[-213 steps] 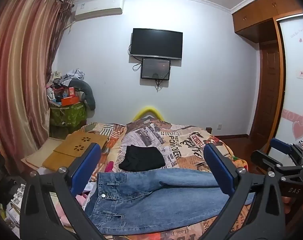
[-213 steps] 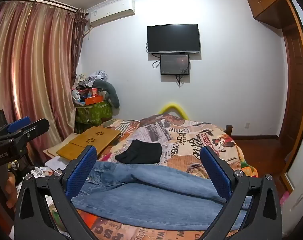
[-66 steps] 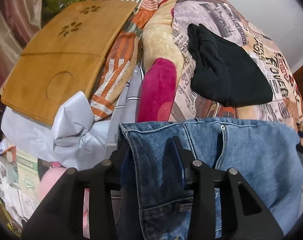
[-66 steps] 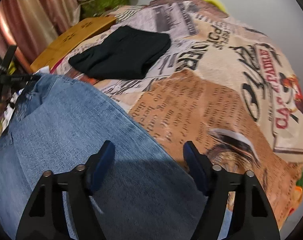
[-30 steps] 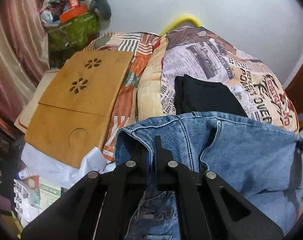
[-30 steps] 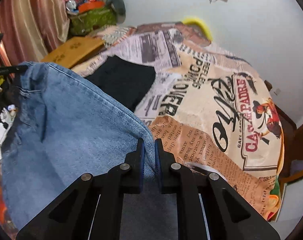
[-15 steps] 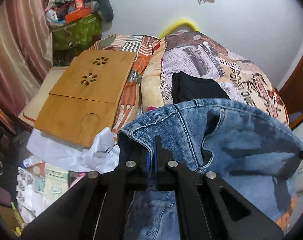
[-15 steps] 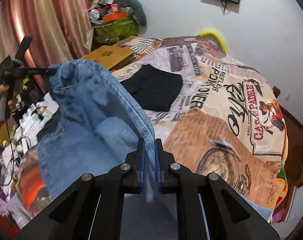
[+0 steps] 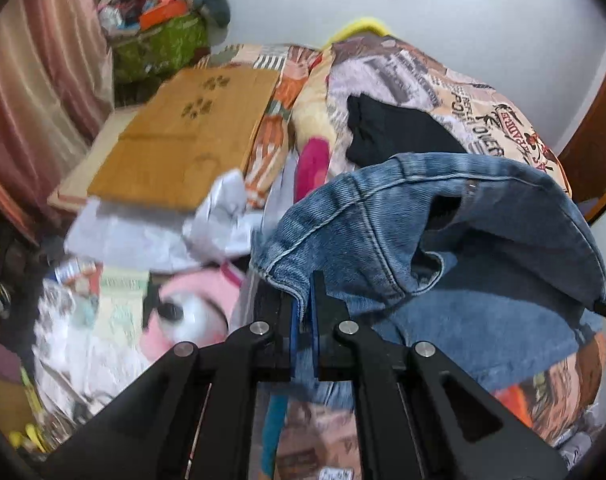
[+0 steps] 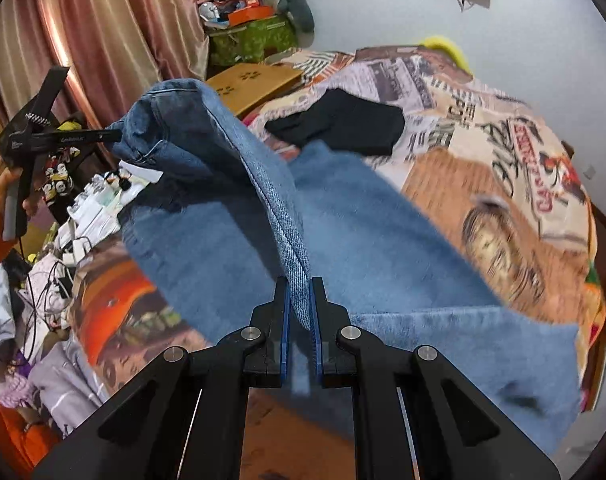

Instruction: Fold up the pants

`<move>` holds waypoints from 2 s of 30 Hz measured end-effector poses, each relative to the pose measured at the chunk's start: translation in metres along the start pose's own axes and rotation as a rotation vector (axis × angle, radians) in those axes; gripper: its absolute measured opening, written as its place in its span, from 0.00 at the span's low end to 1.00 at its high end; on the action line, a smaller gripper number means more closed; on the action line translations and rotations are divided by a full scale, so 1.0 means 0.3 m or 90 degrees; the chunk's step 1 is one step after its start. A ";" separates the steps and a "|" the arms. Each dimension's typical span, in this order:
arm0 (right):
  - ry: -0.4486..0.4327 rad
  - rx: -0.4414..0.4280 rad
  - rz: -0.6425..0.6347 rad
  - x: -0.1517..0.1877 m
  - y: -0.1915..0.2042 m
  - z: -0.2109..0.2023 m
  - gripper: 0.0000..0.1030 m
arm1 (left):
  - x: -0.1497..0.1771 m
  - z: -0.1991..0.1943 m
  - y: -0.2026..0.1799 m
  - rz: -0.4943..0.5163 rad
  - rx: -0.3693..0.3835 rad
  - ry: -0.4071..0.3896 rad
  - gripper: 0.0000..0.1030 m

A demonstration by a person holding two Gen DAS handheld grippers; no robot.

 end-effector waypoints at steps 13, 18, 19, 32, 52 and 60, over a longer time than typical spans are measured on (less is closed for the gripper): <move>-0.027 0.025 0.076 0.092 0.020 -0.015 0.11 | 0.275 0.006 0.085 0.015 -0.078 0.057 0.10; -0.053 0.030 0.113 0.072 -0.014 -0.098 0.24 | 0.203 -0.087 0.076 0.015 -0.069 0.017 0.11; -0.061 0.038 0.119 0.068 -0.031 -0.117 0.32 | 0.182 -0.099 0.073 0.013 -0.068 0.009 0.11; -0.130 0.229 0.244 0.079 -0.536 -0.381 0.48 | -0.110 -0.083 -0.310 0.021 0.052 -0.056 0.42; -0.029 0.336 0.430 0.275 -1.165 -0.193 0.49 | -0.047 0.247 -0.659 0.118 0.060 0.044 0.71; 0.031 0.310 0.508 0.335 -1.266 -0.010 0.49 | 0.030 0.304 -0.647 0.130 0.042 0.071 0.72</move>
Point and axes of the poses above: each gripper's, at about its wrist camera, not at the fingertips, and z roughly the way its jaws point, y to its left, x to its underside, the point moved 10 cm from there along z, roughly the way its jaws point, and after that the axes turned 13 degrees about -y, right-handed, at the moved point
